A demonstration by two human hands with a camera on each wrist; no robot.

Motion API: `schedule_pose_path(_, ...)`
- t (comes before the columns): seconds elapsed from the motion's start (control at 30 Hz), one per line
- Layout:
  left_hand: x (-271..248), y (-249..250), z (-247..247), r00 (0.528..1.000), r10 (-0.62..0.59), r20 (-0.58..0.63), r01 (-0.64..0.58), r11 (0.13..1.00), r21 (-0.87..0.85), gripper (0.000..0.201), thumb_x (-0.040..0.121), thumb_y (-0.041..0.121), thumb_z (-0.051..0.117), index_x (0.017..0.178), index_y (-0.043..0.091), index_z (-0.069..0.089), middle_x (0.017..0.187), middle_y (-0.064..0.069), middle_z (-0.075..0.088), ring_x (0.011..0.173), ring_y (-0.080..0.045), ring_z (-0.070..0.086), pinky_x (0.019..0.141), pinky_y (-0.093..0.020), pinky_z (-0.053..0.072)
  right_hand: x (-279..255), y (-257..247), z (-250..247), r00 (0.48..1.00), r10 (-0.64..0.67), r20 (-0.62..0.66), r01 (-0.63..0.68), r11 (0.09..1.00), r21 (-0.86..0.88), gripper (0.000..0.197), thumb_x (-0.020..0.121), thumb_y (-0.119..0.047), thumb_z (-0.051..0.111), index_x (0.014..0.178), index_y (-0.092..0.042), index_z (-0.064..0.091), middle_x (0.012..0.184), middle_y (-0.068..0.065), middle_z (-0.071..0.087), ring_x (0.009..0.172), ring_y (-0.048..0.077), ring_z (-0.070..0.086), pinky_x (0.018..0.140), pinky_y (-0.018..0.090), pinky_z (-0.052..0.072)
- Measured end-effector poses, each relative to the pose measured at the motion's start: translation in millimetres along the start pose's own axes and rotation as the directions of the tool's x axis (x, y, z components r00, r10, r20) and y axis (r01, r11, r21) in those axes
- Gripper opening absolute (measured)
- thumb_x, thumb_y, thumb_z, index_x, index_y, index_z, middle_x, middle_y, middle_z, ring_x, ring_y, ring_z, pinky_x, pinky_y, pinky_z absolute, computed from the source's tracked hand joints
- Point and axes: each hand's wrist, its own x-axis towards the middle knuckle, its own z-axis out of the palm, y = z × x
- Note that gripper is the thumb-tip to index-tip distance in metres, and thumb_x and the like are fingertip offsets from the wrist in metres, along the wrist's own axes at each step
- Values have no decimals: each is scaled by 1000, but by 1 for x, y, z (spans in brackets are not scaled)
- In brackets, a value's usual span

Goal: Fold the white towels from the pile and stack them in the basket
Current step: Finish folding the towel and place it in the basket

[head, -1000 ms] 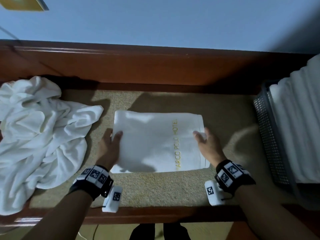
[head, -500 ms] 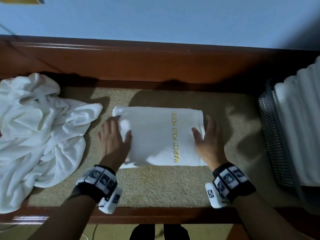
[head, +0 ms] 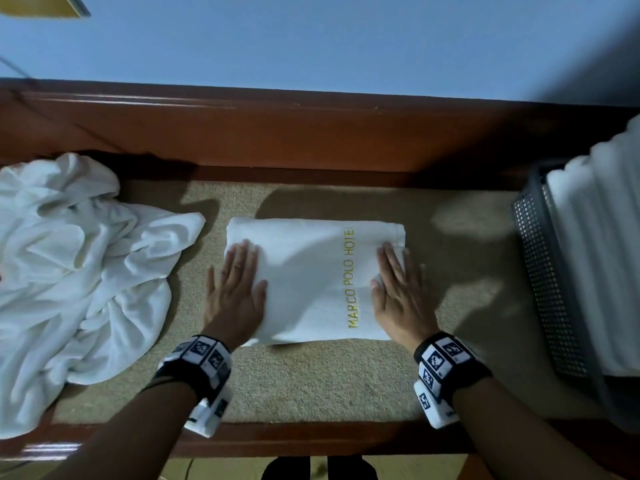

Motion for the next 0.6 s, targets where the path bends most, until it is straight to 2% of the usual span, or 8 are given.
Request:
schedule_pose_path(0.07,6,-2,-7,999,-38,-15,39,999,18,69,105,50,14,166,25,-5,173,4,-16,160,-20,-13,128,-57,1,1,-13,-6,999,26,-34,-28,999,-38,69,105,-45,27,167,-24,3,173,-6,-14,159,22,-17,128,57,-2)
schedule_pose_path(0.13,13,19,-11,999,5,-46,-5,1000,0,68,106,45,18,166,23,-4,173,0,-15,160,-22,-14,128,-55,-3,9,-39,-9,998,-28,-55,25,998,-65,72,106,-45,32,167,-22,0,173,4,-17,159,28,-18,127,54,-10)
schedule_pose_path(0.23,25,58,-4,988,151,-23,-152,985,-77,65,107,39,22,166,27,-3,173,2,-14,159,-18,-17,129,-53,-4,32,-68,4,980,-198,24,200,977,-74,69,108,-46,30,166,-24,0,173,4,-14,159,28,-17,126,61,-3)
schedule_pose_path(0.3,35,60,2,988,154,-2,-154,983,-98,63,108,40,20,166,33,-5,173,7,-15,159,-14,-18,129,-53,-3,49,-62,10,978,-208,35,210,975,-70,65,108,-50,27,166,-27,9,174,2,-4,160,26,-9,126,60,4)
schedule_pose_path(0.4,50,40,3,995,100,-10,-100,992,-70,63,108,49,16,165,36,-7,173,8,-15,158,-12,-18,129,-51,-5,68,-34,5,992,-127,4,127,990,-61,69,107,-63,19,166,-29,14,174,3,6,161,25,1,129,54,4)
schedule_pose_path(0.5,58,11,0,998,-50,-26,49,998,-34,62,108,56,9,165,36,-8,173,6,-15,159,-19,-14,128,-53,-4,78,-12,-6,996,88,-33,-88,996,8,69,103,-70,20,163,-36,20,173,3,14,158,29,15,127,57,11)
schedule_pose_path(0.53,58,3,-2,993,-114,-28,112,991,-68,63,107,58,8,165,37,-8,174,4,-13,160,-23,-11,128,-54,-2,77,-5,-9,988,157,-14,-156,985,69,69,102,-70,23,163,-37,19,172,4,15,156,29,18,127,54,15)
schedule_pose_path(0.6,54,-10,-4,982,-188,-25,179,963,-202,66,105,58,12,166,35,-2,175,-2,2,160,-30,3,128,-55,7,69,7,-11,977,211,5,-207,951,232,66,104,-61,33,163,-36,19,171,6,20,156,26,20,127,47,18)
